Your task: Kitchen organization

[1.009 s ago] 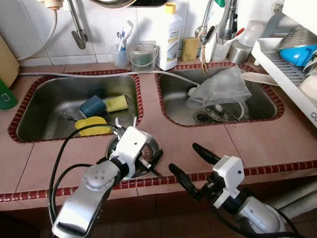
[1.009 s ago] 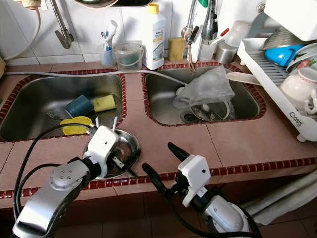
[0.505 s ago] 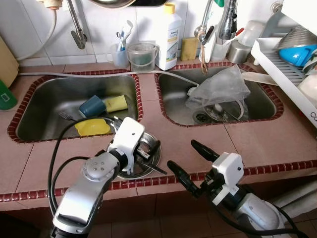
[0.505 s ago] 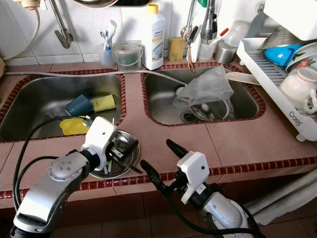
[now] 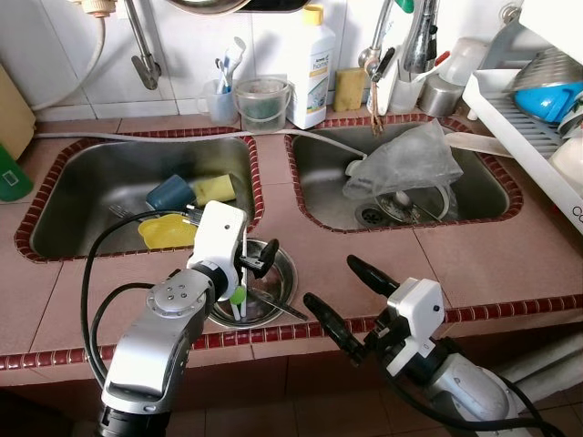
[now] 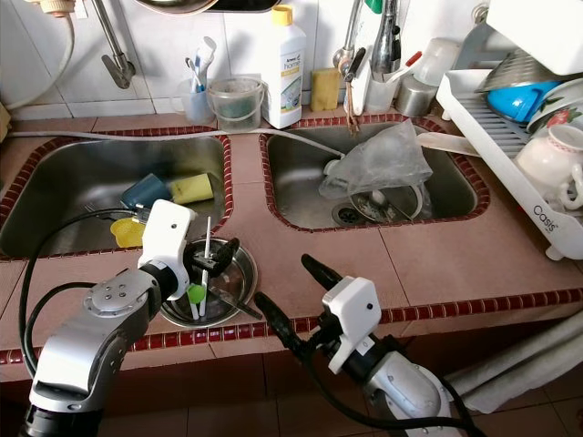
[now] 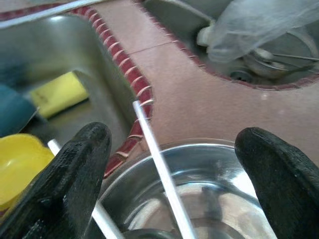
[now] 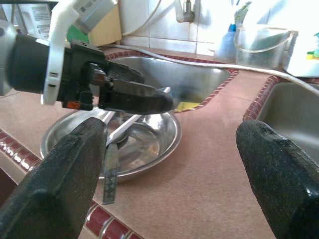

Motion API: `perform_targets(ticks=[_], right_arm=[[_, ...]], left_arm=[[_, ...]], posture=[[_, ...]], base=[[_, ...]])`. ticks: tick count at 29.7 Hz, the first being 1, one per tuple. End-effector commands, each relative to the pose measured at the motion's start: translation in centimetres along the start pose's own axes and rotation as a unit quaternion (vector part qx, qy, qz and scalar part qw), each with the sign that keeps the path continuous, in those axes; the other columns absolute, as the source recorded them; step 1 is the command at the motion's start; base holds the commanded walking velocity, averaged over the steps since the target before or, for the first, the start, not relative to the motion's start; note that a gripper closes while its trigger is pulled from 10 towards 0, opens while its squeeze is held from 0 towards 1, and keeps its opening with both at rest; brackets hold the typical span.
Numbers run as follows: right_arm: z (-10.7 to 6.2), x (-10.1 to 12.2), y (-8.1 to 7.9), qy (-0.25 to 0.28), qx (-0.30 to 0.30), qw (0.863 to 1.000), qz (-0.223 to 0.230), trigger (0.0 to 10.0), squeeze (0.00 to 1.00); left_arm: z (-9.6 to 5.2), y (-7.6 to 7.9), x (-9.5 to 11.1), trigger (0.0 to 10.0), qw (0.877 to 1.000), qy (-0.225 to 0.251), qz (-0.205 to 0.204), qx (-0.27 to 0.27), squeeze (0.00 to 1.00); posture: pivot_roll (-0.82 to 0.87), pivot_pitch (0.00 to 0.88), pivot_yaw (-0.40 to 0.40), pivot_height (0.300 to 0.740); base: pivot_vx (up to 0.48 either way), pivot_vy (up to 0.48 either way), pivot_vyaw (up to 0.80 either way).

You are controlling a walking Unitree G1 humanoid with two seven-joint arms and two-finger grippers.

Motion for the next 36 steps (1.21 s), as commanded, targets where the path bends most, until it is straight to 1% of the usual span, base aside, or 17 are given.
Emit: perform_targets(ticks=[1, 2, 3, 5, 9, 10, 11, 13, 16, 17, 18, 19, 23, 26, 30, 36], right_arm=[[0.1, 0.3, 0.1, 0.002, -0.001, 1.0, -0.001, 10.0, 0.0], [0.1, 0.3, 0.1, 0.003, -0.002, 1.0, -0.001, 10.0, 0.0], [0.1, 0.4, 0.1, 0.004, -0.003, 1.0, 0.0, 10.0, 0.0], [0.2, 0.4, 0.1, 0.004, -0.003, 1.0, -0.001, 10.0, 0.0], [0.2, 0.4, 0.1, 0.005, -0.005, 1.0, 0.0, 10.0, 0.0], [0.3, 0.4, 0.2, 0.006, -0.005, 1.0, 0.0, 10.0, 0.0], [0.3, 0.4, 0.1, 0.007, -0.006, 1.0, 0.001, 10.0, 0.0], [0.4, 0.5, 0.1, 0.008, -0.007, 1.0, 0.002, 10.0, 0.0], [0.5, 0.7, 0.2, 0.01, -0.009, 1.0, 0.005, 10.0, 0.0], [0.5, 0.8, 0.2, 0.012, -0.012, 1.0, 0.009, 10.0, 0.0], [0.5, 0.8, 0.2, 0.012, -0.012, 1.0, 0.009, 10.0, 0.0], [0.5, 0.9, 0.2, 0.012, -0.015, 1.0, 0.011, 10.0, 0.0], [0.5, 1.0, 0.3, 0.014, -0.018, 1.0, 0.011, 10.0, 0.0], [0.5, 1.0, 0.4, 0.015, -0.023, 1.0, 0.015, 10.0, 0.0], [0.4, 0.9, 0.3, 0.012, -0.024, 1.0, 0.015, 10.0, 0.0], [0.3, 0.8, 0.4, 0.008, -0.028, 0.999, 0.013, 10.0, 0.0]], left_arm=[[0.2, -0.3, 0.0, 10.0, 1.0, -0.007, -0.001, 0.012, 0.0], [0.2, -0.4, 0.1, 10.0, 1.0, -0.006, -0.006, 0.018, 0.0], [0.4, -0.6, 0.7, 10.0, 0.999, 0.001, -0.032, 0.022, 0.0], [0.4, -0.8, 1.0, 10.0, 0.999, 0.006, -0.04, 0.027, 0.0], [0.7, -1.8, 1.7, 10.0, 0.997, 0.015, -0.067, 0.047, 0.0], [0.7, -2.2, 2.2, 10.0, 0.996, 0.025, -0.075, 0.051, 0.0], [0.8, -2.7, 2.2, 10.0, 0.995, 0.022, -0.082, 0.06, 0.0], [1.0, -3.3, 1.8, 10.0, 0.994, 0.014, -0.08, 0.075, 0.0], [1.2, -3.6, 1.5, 10.0, 0.993, 0.008, -0.078, 0.085, 0.0], [1.4, -4.0, 1.1, 10.0, 0.992, 0.0, -0.075, 0.1, 0.0], [1.4, -4.0, 1.1, 10.0, 0.992, 0.0, -0.075, 0.1, 0.0], [1.6, -4.3, 0.8, 10.0, 0.991, -0.009, -0.073, 0.112, 0.0], [1.8, -4.9, 0.0, 10.0, 0.988, -0.022, -0.055, 0.145, 0.0], [1.8, -5.3, -0.5, 10.0, 0.984, -0.031, -0.058, 0.164, 0.0], [1.8, -5.5, -0.4, 10.0, 0.983, -0.029, -0.067, 0.17, 0.0], [1.8, -6.0, -0.7, 10.0, 0.981, -0.033, -0.068, 0.178, 0.0]], posture=[[-0.04, 0.08, 0.016, 0.74], [-0.04, 0.08, 0.016, 0.74], [-0.05, 0.082, 0.016, 0.74], [-0.05, 0.082, 0.017, 0.74], [-0.05, 0.084, 0.016, 0.74], [-0.05, 0.085, 0.015, 0.74], [-0.05, 0.087, 0.016, 0.74], [-0.05, 0.09, 0.014, 0.74], [-0.05, 0.092, 0.012, 0.74], [-0.05, 0.093, 0.009, 0.74], [-0.05, 0.093, 0.009, 0.74], [-0.05, 0.093, 0.01, 0.74], [-0.06, 0.097, 0.008, 0.74], [-0.06, 0.097, 0.008, 0.74], [-0.06, 0.101, 0.007, 0.74], [-0.06, 0.106, 0.004, 0.74]], base=[[0.0, 0.0, 0.0], [0.0, 0.0, 0.0], [0.0, 0.0, 0.0], [0.0, 0.0, 0.0], [0.0, 0.0, 0.0], [0.0, 0.0, 0.0], [0.0, 0.0, 0.0], [0.0, 0.0, 0.0], [0.0, 0.0, 0.0], [0.0, 0.0, 0.0], [0.0, 0.0, 0.0], [0.0, 0.0, 0.0], [0.0, 0.0, 0.0], [0.0, 0.0, 0.0], [0.0, 0.0, 0.0], [0.0, 0.0, 0.0]])
Point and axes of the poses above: a point about 5 cm out from each wrist's last joint towards the gripper, its own z axis pointing out of the wrist towards the gripper, its own x axis along the axis of the wrist's last joint, y = z × x, the point moved 4 cm from there along z, pointing out of the wrist towards the gripper, and after that the axes turned 3 degrees about z, right-handed, at the moved point
